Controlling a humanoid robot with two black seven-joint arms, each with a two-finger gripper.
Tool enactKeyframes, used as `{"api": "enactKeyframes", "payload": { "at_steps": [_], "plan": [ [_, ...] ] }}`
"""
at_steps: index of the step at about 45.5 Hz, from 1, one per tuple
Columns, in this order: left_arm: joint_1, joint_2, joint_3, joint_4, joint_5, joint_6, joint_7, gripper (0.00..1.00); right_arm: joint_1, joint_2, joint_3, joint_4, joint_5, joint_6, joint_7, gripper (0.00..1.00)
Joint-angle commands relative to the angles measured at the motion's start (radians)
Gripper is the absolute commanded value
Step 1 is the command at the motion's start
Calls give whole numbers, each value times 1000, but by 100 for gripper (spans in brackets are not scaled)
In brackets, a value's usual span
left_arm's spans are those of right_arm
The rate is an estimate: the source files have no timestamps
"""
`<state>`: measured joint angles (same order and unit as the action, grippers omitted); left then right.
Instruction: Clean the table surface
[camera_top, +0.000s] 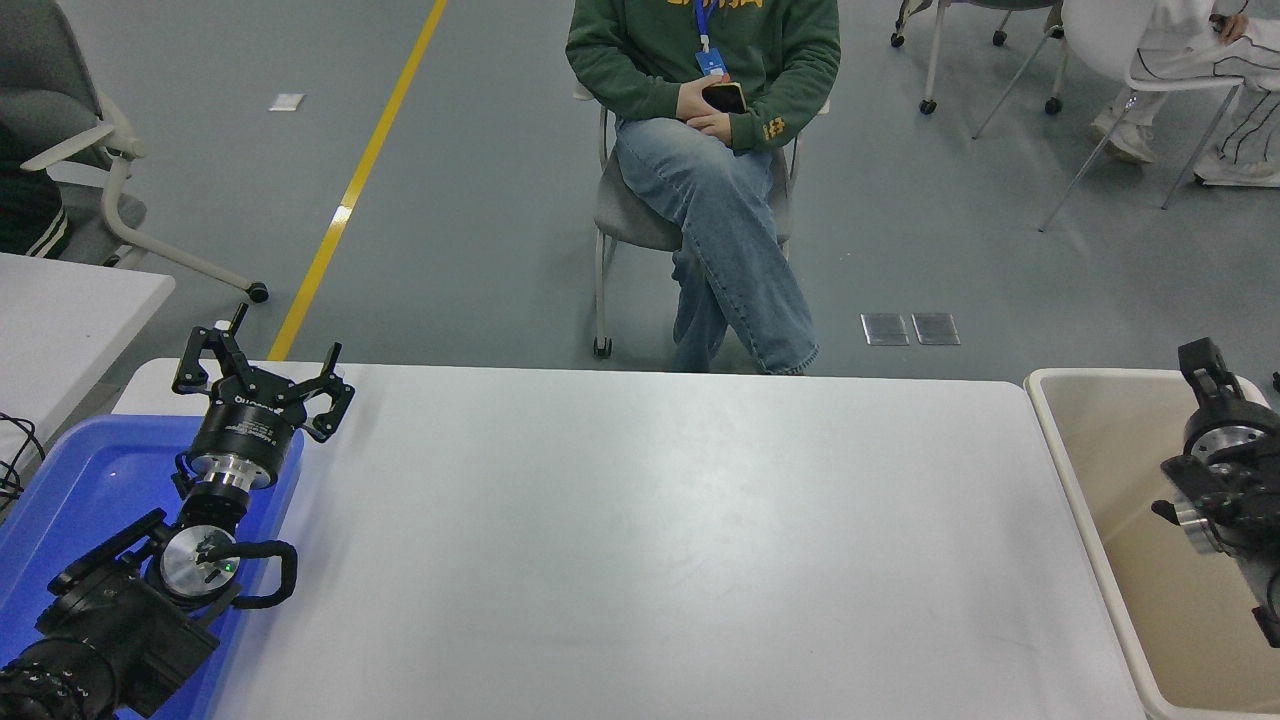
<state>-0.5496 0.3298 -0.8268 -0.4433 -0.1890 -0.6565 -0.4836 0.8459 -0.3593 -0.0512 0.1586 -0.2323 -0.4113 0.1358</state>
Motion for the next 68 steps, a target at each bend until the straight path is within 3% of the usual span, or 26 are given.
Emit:
{"api": "enactKeyframes", "payload": {
  "at_steps": [1, 8, 24, 51, 68],
  "plan": [
    [0, 0, 0, 0, 0, 0, 0, 100, 38, -137, 163, 298, 1, 0, 1, 100],
    [0, 0, 0, 0, 0, 0, -1, 100, 44, -240, 234, 528, 1, 0, 1, 100],
    [0, 0, 0, 0, -1, 0, 0, 100, 39, -299, 344, 822, 70, 3, 8, 100],
    [0, 0, 0, 0, -1, 0, 0, 100, -148, 20, 654, 834, 174, 29, 202, 100],
    [0, 0, 0, 0, 0, 0, 0, 100, -261, 164, 826, 837, 174, 184, 327, 100]
  ]
}}
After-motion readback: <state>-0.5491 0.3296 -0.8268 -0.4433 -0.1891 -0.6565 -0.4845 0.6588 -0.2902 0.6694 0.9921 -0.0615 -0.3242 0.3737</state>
